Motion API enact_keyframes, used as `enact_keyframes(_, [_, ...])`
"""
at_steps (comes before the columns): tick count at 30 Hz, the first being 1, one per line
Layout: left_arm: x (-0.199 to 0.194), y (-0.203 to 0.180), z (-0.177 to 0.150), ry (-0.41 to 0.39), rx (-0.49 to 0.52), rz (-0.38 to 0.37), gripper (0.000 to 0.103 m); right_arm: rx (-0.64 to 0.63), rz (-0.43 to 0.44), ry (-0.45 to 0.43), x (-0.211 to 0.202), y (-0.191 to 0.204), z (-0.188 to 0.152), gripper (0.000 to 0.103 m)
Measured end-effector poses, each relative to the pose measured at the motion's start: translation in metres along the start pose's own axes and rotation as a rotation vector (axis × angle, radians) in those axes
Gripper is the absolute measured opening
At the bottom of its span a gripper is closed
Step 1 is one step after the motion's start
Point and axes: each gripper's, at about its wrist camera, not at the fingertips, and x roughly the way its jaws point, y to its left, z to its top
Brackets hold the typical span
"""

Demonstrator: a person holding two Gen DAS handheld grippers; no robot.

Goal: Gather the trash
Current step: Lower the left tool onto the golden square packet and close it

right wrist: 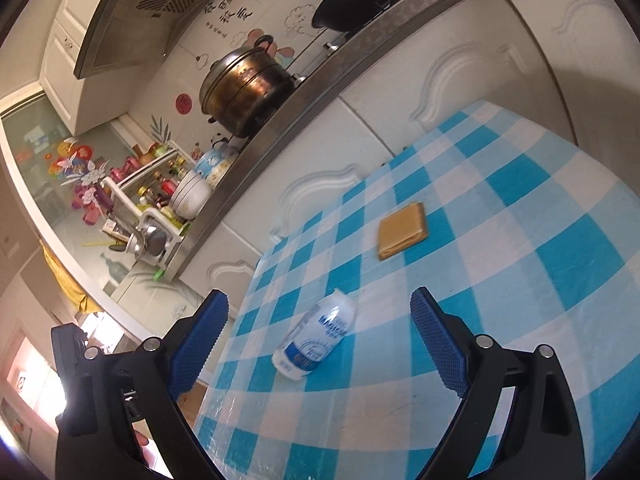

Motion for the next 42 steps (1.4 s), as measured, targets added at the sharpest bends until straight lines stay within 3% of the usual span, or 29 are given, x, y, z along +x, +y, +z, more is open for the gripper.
enact_keyframes(4, [0.024,-0.038,0.034,0.031,0.003,-0.133,0.096,0.055,-0.028,-0.052,-0.013,-0.026,0.012,0.092])
enact_keyframes(7, [0.049,-0.071,0.058,0.060,0.009,-0.190,0.096,0.081,-0.055,-0.084,-0.021,-0.044,0.018,0.092])
enact_keyframes(12, [0.104,-0.130,0.090,0.136,0.055,-0.216,0.096,0.130,-0.072,-0.107,-0.027,-0.070,0.026,0.092])
enact_keyframes(21, [0.189,-0.191,0.114,0.253,0.119,-0.164,0.096,0.213,-0.042,-0.115,-0.032,-0.095,0.029,0.092])
enact_keyframes(28, [0.216,-0.202,0.118,0.289,0.143,-0.105,0.096,0.239,-0.008,-0.107,-0.031,-0.099,0.030,0.092])
enact_keyframes(34, [0.225,-0.202,0.121,0.296,0.139,-0.102,0.095,0.253,0.005,-0.104,-0.031,-0.102,0.030,0.092])
enact_keyframes(39, [0.226,-0.207,0.121,0.281,0.156,-0.069,0.080,0.253,0.006,-0.101,-0.031,-0.101,0.030,0.092])
enact_keyframes(41, [0.224,-0.207,0.123,0.269,0.153,-0.060,0.063,0.250,0.004,-0.090,-0.030,-0.100,0.029,0.092])
enact_keyframes(42, [0.224,-0.206,0.123,0.265,0.151,-0.057,0.062,0.248,0.004,-0.087,-0.029,-0.100,0.030,0.092])
